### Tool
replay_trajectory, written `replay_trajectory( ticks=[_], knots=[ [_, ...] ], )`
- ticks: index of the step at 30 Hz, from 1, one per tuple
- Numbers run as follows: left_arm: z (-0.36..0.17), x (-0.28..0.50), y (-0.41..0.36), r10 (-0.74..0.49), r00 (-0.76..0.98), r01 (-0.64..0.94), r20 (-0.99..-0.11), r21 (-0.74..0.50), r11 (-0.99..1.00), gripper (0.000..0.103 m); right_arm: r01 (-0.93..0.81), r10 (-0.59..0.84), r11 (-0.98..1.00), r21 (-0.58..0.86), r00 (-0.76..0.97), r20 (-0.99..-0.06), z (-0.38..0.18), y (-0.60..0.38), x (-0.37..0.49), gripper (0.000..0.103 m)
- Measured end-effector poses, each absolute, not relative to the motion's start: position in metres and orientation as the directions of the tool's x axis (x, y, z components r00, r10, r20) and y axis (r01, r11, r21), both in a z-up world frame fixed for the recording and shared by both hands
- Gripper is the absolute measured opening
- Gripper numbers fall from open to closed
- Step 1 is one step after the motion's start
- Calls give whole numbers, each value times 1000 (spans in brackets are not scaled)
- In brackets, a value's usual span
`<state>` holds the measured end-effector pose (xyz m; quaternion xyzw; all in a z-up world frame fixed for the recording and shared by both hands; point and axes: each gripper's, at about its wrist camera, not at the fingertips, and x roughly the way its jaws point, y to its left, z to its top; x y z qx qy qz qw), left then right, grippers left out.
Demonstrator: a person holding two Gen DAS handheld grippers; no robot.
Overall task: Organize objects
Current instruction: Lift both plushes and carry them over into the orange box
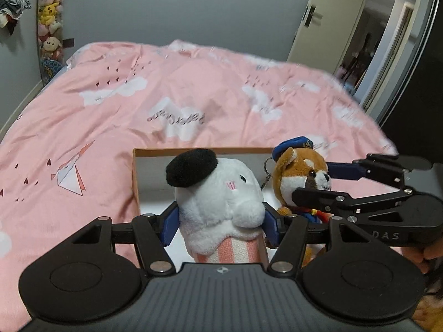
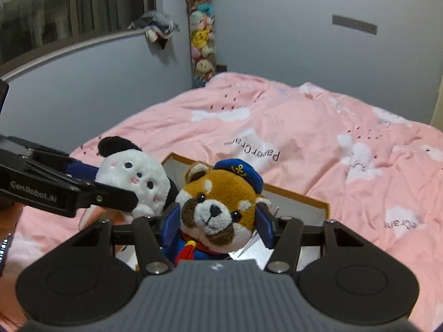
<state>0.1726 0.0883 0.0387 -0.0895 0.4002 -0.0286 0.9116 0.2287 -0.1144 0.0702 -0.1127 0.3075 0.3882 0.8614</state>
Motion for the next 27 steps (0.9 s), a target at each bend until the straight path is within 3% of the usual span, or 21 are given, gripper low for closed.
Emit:
replay_trajectory(
  ticks=[14,27],
  knots=[
    [-36,237,92,5,552,22,-834,21,1000,69,-784,529,616,81,335,-780,-32,-46,311,59],
    [-63,263,66,225,542,157,-809,361,919,73,-830,503,557,22,315,-805,-67,-23,334,64]
  ],
)
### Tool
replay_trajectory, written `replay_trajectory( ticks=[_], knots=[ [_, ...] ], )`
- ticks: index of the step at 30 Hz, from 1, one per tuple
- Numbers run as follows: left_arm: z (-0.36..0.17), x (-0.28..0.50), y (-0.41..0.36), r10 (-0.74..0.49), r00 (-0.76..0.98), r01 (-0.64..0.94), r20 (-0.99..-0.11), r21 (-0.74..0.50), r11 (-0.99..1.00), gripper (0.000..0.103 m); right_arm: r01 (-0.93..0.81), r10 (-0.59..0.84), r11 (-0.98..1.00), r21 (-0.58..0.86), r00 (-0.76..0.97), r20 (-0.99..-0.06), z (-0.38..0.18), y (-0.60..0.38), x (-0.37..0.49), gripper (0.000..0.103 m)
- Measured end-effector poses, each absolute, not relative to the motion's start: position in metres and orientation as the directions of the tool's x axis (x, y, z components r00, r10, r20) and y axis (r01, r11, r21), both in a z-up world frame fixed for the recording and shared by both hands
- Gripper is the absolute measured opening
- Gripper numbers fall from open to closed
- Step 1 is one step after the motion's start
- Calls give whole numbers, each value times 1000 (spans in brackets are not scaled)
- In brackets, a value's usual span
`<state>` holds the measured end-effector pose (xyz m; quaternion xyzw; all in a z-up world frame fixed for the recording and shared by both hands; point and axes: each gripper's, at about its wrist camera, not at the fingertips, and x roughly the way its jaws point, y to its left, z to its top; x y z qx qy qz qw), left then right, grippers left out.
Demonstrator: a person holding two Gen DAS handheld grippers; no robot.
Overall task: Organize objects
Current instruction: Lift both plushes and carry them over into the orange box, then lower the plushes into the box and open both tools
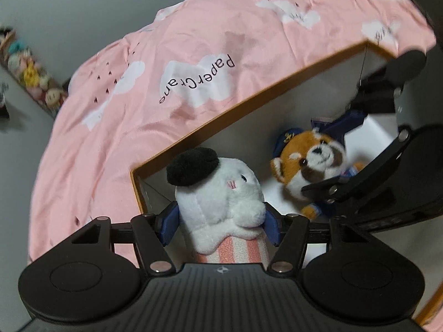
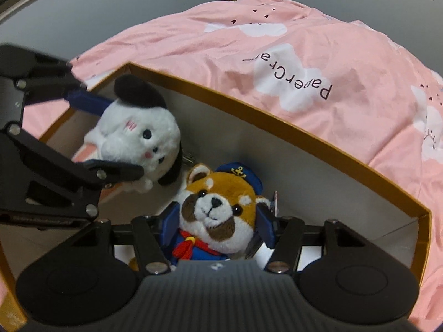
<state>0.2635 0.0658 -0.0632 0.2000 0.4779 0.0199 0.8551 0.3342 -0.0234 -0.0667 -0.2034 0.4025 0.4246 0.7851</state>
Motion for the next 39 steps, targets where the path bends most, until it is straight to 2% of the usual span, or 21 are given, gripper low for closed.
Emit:
replay_trajectory(
  ticks=[3,5,7,10,13,18,24,26,28,29,39],
  knots=[
    [-69,264,61,256,545,181,-798,410,894,77,-835,493,550,-1,326,-807,-67,-24,334,65],
    [-69,264,60,264,552,186,-791,425,886,78,-833,496,553,14,316,-809,-66,-27,335,70],
    [-68,264,62,252,555,180,-793,410,894,78,-817,501,575,39,313,-807,-63,-32,337,83],
    [-62,262,66,217,561,173,-799,370,913,78,-786,491,613,78,302,-817,-59,-43,341,85],
    [-58,262,70,200,563,161,-802,344,925,70,-748,473,653,116,283,-835,-57,-55,346,84],
    [-51,256,76,187,566,145,-803,320,936,44,-691,430,704,163,233,-873,-65,-64,345,73],
    [-49,256,81,152,550,142,-822,272,952,31,-640,390,746,186,194,-900,-70,-72,337,73],
    [-50,257,83,136,545,136,-827,247,959,26,-639,396,743,197,183,-900,-72,-72,333,66],
    [-50,256,85,122,544,121,-830,222,967,24,-650,398,736,189,189,-898,-72,-69,332,44],
    [-50,256,86,119,546,115,-830,215,970,23,-649,407,734,200,184,-895,-74,-66,333,40],
    [-52,251,96,84,528,91,-845,154,984,17,-642,519,698,317,148,-842,-76,-28,340,30]
  ],
)
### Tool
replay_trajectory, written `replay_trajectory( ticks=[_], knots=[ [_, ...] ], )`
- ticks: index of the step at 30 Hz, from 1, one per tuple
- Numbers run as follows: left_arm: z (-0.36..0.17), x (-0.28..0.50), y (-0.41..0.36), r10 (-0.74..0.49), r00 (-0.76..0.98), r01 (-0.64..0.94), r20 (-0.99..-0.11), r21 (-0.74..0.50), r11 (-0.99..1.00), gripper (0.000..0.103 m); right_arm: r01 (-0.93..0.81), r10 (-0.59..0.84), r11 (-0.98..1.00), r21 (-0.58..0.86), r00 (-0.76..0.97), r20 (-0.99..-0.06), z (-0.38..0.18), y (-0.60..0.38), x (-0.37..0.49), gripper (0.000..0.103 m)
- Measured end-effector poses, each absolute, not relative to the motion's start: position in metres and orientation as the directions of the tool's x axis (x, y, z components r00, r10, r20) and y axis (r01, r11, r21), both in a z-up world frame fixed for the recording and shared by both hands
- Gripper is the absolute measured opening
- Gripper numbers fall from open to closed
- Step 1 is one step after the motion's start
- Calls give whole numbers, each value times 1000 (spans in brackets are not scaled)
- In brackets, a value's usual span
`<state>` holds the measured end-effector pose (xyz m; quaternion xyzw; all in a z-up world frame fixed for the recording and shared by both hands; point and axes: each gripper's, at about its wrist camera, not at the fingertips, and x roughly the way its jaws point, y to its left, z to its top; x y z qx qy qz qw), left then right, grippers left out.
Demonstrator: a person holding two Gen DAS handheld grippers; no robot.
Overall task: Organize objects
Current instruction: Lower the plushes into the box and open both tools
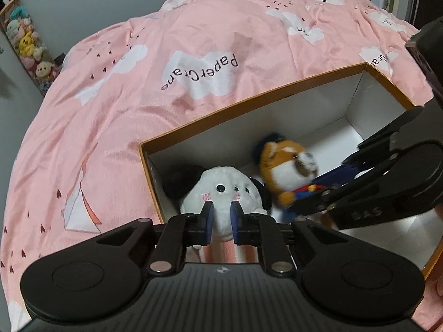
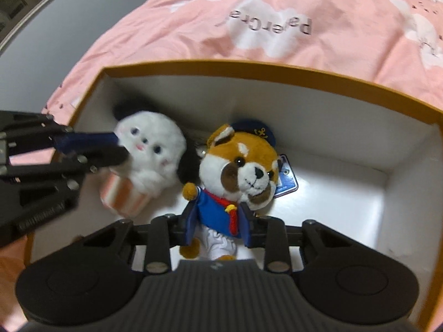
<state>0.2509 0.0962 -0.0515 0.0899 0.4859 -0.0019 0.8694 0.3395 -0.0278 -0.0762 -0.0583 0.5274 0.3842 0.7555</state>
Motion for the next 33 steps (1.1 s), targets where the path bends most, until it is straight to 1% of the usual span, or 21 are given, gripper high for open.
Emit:
replay_trajectory(
  ticks=[3,5,7,13,17,20,22,23,25,28,33],
  knots=[
    [-54,250,100,81,515,68,-853,135,989,12,-653,533,683,328,138,-835,-78,-17,336,29],
    [-56,248,101,85,511,67,-856,138,988,12,-659,542,674,334,133,-830,-79,-11,334,27],
    [-59,247,103,89,507,60,-857,138,989,12,-662,551,664,349,117,-826,-79,-4,335,23],
    [-64,258,110,78,501,-7,-862,86,996,12,-670,519,675,310,132,-845,-86,12,342,21],
    [-69,266,104,119,511,-5,-852,136,991,12,-752,477,625,209,156,-865,-79,20,331,21],
    [-68,269,106,115,510,-16,-853,124,992,12,-746,475,633,205,165,-864,-78,18,333,21],
    [-67,268,108,108,520,-22,-847,113,993,12,-734,483,643,219,167,-859,-77,15,334,22],
    [-65,266,109,106,528,-25,-842,109,994,15,-730,488,647,222,173,-855,-76,13,334,22],
    [-62,263,112,94,548,-36,-831,88,995,15,-729,490,650,214,187,-851,-70,11,331,30],
    [-56,255,117,73,570,-55,-819,50,997,16,-744,481,649,159,238,-844,-62,3,322,39],
    [-33,229,118,59,642,-80,-765,9,997,16,-744,479,663,84,336,-811,-41,-15,300,41]
  ],
)
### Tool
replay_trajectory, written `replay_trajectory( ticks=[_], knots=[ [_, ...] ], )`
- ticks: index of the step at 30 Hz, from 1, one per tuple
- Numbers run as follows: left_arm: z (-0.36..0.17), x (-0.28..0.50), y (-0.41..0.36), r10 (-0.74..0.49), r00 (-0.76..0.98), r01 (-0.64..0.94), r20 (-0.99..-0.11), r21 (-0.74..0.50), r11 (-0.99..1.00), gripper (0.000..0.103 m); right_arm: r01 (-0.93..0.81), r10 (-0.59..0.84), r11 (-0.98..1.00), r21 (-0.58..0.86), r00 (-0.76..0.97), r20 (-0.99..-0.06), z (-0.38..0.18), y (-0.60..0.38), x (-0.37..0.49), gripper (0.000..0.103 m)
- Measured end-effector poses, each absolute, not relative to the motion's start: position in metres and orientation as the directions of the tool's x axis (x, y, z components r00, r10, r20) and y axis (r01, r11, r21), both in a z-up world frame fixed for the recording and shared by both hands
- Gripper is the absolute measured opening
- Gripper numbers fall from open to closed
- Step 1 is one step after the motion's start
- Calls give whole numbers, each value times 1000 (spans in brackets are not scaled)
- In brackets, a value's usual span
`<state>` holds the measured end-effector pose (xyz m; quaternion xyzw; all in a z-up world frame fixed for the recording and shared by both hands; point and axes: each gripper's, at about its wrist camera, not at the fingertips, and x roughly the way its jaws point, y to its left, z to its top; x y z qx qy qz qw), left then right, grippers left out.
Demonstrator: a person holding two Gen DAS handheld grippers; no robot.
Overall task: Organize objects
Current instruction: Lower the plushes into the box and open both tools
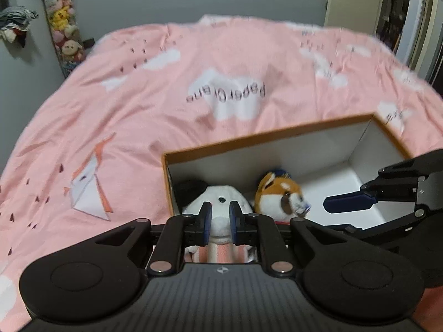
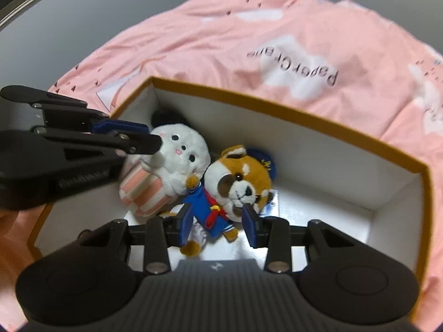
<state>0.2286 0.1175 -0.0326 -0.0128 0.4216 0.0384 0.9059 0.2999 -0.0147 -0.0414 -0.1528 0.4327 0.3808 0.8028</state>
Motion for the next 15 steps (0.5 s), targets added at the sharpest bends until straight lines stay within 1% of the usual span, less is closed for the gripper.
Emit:
replay_trajectory(
  ticks=[4,8,10,13,15],
  knots=[
    [-3,191,109,11,696,-69,-718,-52,996,16,-720,514,690,78,411,-753,-16,-39,271,43],
    [12,152,94,-33,691,-39,-722,-83,996,17,-689,545,714,123,437,-716,2,-66,236,45],
    [12,133,88,-49,680,-26,-732,-91,995,18,-672,563,725,155,447,-695,8,-80,216,52],
    [4,106,83,-55,653,-40,-755,-107,993,18,-647,590,732,214,446,-673,10,-99,192,60],
    [-7,94,83,-35,615,-85,-788,-110,990,18,-616,594,743,262,428,-681,6,-107,177,63]
  ],
)
